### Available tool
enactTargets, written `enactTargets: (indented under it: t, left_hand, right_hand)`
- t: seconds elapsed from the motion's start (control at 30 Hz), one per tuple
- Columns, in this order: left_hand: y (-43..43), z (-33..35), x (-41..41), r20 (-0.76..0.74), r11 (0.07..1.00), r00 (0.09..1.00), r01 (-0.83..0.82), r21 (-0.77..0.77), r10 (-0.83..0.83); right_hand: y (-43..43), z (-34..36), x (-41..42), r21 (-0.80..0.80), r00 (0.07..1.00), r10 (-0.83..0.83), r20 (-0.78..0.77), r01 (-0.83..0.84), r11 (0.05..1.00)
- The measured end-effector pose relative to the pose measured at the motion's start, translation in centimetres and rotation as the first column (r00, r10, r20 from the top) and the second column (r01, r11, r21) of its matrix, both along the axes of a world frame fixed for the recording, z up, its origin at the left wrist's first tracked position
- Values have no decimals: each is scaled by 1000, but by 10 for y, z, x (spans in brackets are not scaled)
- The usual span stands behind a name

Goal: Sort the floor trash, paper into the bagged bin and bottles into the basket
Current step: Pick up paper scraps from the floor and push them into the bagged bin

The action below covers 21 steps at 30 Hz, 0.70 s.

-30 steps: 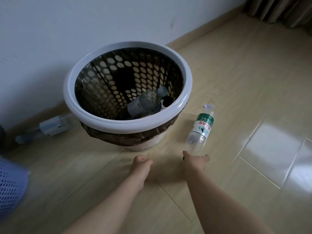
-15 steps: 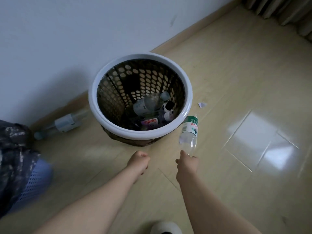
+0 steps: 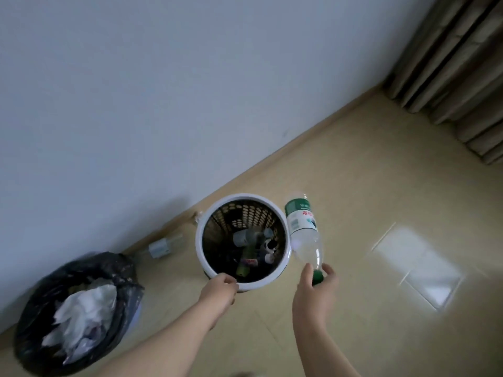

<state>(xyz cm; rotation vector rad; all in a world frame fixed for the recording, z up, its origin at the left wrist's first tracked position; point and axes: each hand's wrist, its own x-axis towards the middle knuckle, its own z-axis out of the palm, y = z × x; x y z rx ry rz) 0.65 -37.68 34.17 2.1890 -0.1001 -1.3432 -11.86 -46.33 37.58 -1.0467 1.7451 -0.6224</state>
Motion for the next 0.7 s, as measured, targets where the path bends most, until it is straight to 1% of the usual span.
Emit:
enactTargets:
  t: [0.07, 0.2, 0.3, 0.4, 0.53, 0.6, 0.7]
  left_hand:
    - [-14, 17, 7, 16, 1000, 1000, 7, -25, -7]
    - [-33, 33, 19, 30, 999, 999, -25, -48, 26]
    - [-33, 32, 27, 5, 997, 997, -71, -42, 71]
    - [-24, 28, 36, -23, 996, 996, -90, -18, 89]
    - [-5, 20, 64, -22, 995, 995, -97, 26, 98]
    - [-3, 16, 85, -12, 994, 995, -101, 30, 102]
    - [-2, 8, 113, 29, 994, 994, -105, 29, 104]
  right_hand:
    - [-9, 13, 13, 15, 995, 103, -4, -103, 995]
    - [-21, 18, 32, 107, 963, 266, -39, -260, 960]
    - [-21, 11, 47, 242, 903, 427, -52, -404, 882]
    - [-14, 6, 57, 344, 841, 539, -47, -493, 799]
    - [-8, 4, 78, 444, 821, 567, -68, -484, 754]
    - [-13, 5, 96, 457, 818, 566, -103, -466, 758]
    - [-21, -3, 130, 466, 782, 599, -171, -472, 749]
